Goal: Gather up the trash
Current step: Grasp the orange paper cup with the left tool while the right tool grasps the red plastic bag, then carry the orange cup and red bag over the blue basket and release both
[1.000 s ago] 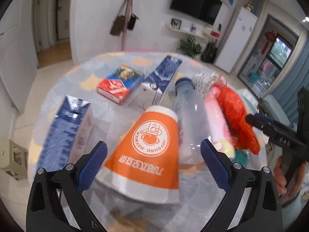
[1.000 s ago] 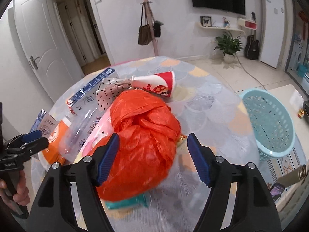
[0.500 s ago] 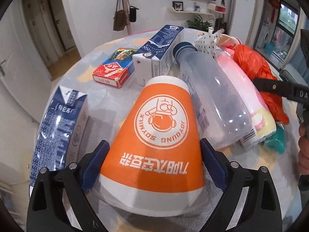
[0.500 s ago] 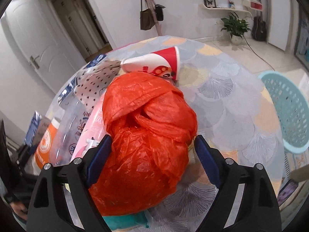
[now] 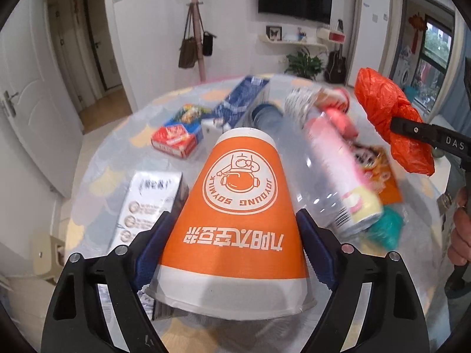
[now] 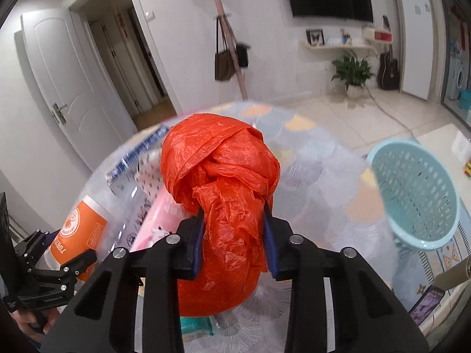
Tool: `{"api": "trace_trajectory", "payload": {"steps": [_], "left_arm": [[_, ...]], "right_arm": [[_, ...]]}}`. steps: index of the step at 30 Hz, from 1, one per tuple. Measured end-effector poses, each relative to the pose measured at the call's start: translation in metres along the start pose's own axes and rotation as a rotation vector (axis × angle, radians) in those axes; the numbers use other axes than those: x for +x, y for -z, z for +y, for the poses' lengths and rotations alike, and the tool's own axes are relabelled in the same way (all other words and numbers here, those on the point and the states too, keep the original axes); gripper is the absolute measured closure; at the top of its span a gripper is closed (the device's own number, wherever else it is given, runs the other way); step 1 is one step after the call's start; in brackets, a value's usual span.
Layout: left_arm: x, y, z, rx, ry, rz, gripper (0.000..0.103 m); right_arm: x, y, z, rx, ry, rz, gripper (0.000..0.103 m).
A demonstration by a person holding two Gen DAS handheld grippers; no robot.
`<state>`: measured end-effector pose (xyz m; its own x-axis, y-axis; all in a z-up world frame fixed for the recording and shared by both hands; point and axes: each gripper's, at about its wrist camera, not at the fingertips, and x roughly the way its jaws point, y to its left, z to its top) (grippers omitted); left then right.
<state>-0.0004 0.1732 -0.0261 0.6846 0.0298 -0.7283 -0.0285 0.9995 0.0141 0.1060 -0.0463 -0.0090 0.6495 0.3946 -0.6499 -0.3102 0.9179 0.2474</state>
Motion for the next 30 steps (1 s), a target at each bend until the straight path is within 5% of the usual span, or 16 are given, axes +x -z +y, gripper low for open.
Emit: {"api": "trace_trajectory", "payload": {"steps": [7,15,21,30], "left_arm": [[-0.036,-0.034,-0.020,-0.013,0.071,-0.120,0.022],[-0.023,-0.099,-0.105,0.050,0.190,-0.171,0.022],[0.016,-0.138,-0.188,0.124,0.295,-0.140,0.021],[0.110,-0.157,-0.284,0.188,0.371,0.014,0.021]], "right_arm": [[-0.033,-0.010,-0.023,0.049,0.017,-0.078,0.073],[-0.060,-0.022,-0.098,0.141,0.190,-0.144,0.073],[-0.053,-0.024,-0.172,0.228,0.361,-0.135,0.073],[0.001,-0.003,-0.268,0.431,0.421,0.029,0.072]]}}
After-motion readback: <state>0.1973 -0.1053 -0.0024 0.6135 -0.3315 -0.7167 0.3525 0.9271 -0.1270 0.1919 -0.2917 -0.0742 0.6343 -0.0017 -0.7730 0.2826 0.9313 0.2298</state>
